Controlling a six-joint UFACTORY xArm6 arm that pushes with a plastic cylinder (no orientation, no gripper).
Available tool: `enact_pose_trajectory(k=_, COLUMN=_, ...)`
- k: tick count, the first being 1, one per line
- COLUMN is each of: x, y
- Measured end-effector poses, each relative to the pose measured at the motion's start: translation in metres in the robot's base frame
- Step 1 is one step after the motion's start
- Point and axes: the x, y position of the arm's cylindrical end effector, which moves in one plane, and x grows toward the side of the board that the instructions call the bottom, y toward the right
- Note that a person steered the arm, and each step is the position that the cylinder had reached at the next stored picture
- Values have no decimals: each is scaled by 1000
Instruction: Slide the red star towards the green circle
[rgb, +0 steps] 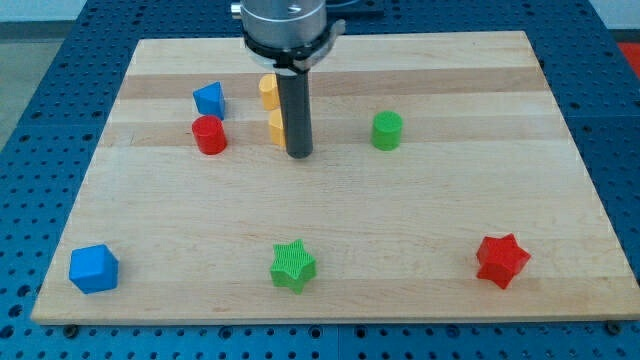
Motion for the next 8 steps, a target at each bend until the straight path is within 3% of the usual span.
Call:
enact_pose_trajectory(k=4, x=116, y=232)
enact_pose_trajectory(k=5, x=171, y=260)
enact_pose_trajectory(k=6, x=187, y=260)
enact_pose_trajectory(k=8, x=178, y=254)
